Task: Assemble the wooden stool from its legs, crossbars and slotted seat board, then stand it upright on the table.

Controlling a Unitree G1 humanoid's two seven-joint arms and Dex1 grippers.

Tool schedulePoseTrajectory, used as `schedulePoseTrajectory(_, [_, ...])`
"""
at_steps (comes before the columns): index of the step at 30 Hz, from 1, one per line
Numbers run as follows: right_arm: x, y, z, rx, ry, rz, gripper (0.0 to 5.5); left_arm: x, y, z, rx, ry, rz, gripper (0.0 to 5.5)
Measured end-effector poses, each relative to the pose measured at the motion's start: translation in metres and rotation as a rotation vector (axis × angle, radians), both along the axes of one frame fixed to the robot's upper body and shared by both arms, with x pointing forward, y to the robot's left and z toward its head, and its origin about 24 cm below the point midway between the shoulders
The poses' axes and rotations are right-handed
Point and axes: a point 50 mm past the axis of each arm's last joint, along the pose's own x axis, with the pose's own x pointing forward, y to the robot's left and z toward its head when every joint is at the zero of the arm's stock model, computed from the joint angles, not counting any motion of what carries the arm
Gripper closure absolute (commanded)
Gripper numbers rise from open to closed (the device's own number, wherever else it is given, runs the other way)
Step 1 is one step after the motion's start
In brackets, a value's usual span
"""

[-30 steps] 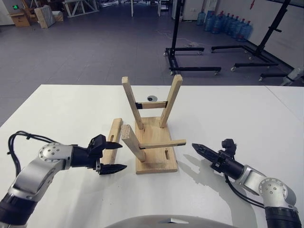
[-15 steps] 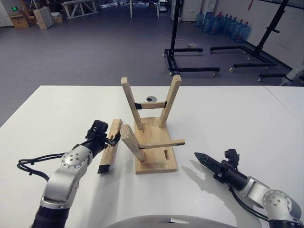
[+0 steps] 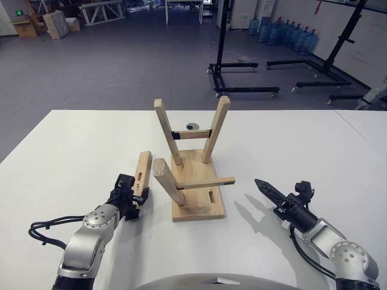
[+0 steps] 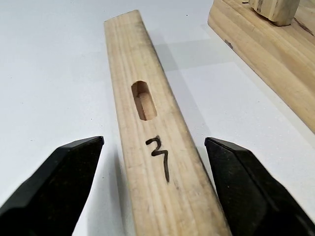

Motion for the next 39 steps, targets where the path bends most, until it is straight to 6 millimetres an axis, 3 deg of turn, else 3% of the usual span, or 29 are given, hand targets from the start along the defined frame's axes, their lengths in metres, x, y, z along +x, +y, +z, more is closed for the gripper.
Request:
schedulePoseTrajectory(6, [-0.001,0.001,0.002,-0.014,-0.012,-0.008,2.84,-0.005,-0.004,-0.002,0.003,0.006,-0.026,2.82])
schedulePoseTrajectory(11, [0.006,0.004,0.015,-0.017,-0.075,-0.004,2.84,-0.005,0.004,-0.003,0.002,0.006,-0.005,3.4])
schedulePoseTrajectory(19, [0.011,0.006,0.028,0.0,-0.126,0.043,2.84,0.006,0.021,0.0,-0.021,-0.136,0.11,3.45])
schedulePoseTrajectory(21, [0.018,0.009,0.038,-0.02,-0.194,0.065,2.84,0.015,0.027,0.018,-0.069,-0.297,0.136,3.45])
schedulePoseTrajectory(23, [0.029,0.015,0.053,-0.077,-0.292,0.079,2.84,0.024,0.033,0.05,-0.147,-0.512,0.117,3.45])
schedulePoseTrajectory(25, [0.042,0.019,0.066,-0.131,-0.386,0.068,2.51,0.03,0.028,0.085,-0.297,-0.694,0.002,3.45])
schedulePoseTrajectory(28, [0.054,0.031,0.087,-0.123,-0.5,0.104,2.0,0.032,0.006,0.121,-0.588,-0.778,-0.308,3.45])
schedulePoseTrajectory(30, [0.06,0.04,0.1,-0.066,-0.564,0.142,1.68,0.032,-0.014,0.127,-0.741,-0.681,-0.573,3.46])
schedulePoseTrajectory(32, [0.068,0.054,0.12,0.059,-0.636,0.221,1.43,0.042,-0.021,0.123,-0.827,-0.551,-0.741,3.46])
schedulePoseTrajectory(35, [0.079,0.069,0.133,0.198,-0.663,0.3,1.43,0.058,-0.015,0.127,-0.884,-0.47,-0.85,3.46])
schedulePoseTrajectory(39, [0.089,0.093,0.136,0.274,-0.661,0.396,1.43,0.074,-0.02,0.135,-0.949,-0.377,-0.988,3.46])
